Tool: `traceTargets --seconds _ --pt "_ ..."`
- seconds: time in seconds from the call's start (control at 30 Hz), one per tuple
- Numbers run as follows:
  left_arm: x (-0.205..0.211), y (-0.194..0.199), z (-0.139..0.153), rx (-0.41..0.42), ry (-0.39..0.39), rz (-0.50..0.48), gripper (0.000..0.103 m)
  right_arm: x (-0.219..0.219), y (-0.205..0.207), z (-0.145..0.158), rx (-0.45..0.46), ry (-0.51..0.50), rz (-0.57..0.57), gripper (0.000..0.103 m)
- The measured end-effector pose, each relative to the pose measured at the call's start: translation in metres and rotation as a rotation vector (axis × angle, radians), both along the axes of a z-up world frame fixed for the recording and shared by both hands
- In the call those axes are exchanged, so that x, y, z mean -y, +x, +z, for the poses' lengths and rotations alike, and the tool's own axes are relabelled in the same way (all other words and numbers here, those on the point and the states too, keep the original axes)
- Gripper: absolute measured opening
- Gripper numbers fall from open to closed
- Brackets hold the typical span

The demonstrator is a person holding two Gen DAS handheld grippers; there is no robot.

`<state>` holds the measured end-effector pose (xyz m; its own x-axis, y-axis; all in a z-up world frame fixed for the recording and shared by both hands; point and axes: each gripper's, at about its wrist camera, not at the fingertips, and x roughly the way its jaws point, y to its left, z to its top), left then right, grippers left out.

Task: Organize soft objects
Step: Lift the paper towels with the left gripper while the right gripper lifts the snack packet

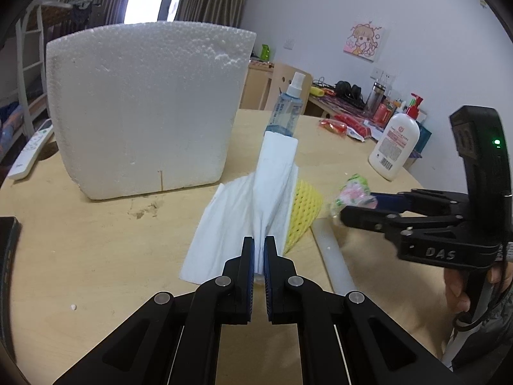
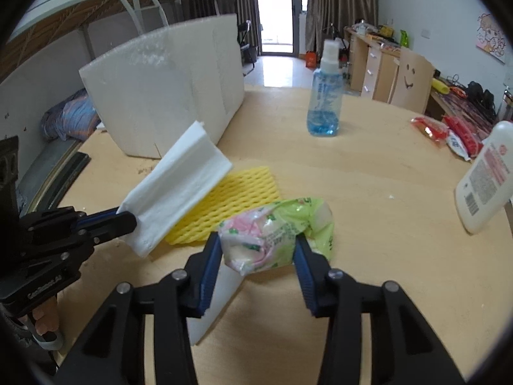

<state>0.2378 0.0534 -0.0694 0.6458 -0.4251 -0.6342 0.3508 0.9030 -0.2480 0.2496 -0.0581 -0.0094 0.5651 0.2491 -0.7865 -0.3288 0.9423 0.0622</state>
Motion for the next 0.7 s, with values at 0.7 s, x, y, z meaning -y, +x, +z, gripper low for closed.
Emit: traceTargets --seconds 0.7 --pt "-0.001 -0.073 0.077 0.25 0.001 0.056 0.006 0.016 -0.056 0.063 0.223 0.043 0.003 0.049"
